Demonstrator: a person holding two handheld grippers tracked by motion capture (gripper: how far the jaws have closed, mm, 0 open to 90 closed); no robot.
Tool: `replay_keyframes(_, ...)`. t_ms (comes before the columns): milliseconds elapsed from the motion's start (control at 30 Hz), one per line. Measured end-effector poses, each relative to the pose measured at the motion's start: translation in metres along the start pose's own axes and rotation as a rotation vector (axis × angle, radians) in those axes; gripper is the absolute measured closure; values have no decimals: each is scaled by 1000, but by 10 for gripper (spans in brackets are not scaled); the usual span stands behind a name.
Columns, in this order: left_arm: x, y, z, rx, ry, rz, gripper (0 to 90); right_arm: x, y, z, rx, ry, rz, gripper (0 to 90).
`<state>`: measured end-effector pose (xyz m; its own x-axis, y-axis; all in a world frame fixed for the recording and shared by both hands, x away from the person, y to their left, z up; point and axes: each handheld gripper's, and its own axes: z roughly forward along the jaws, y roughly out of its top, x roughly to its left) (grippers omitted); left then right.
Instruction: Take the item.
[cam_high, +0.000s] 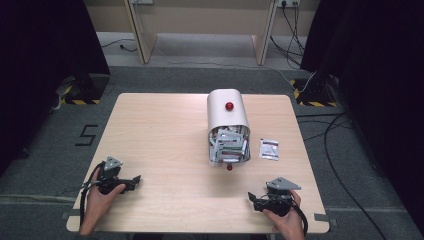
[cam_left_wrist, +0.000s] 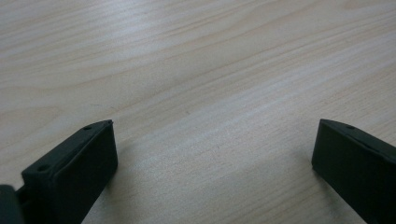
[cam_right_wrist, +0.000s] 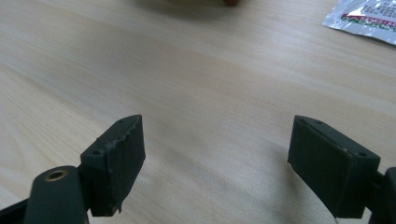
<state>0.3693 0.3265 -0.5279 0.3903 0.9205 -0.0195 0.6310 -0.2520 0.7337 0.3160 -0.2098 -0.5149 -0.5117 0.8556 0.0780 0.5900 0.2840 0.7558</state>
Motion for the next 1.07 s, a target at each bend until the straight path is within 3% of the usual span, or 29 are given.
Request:
replay_keyframes(267,0,0,0,0,0,0,0,5,-6,1,21,5,-41,170)
replay_keyframes(500,0,0,0,0,0,0,0,13,-9,-1,44,-25,-99,153)
replay_keyframes(1067,0,0,0,0,0,0,0,18,-33,-8,-92,-45,-78,152)
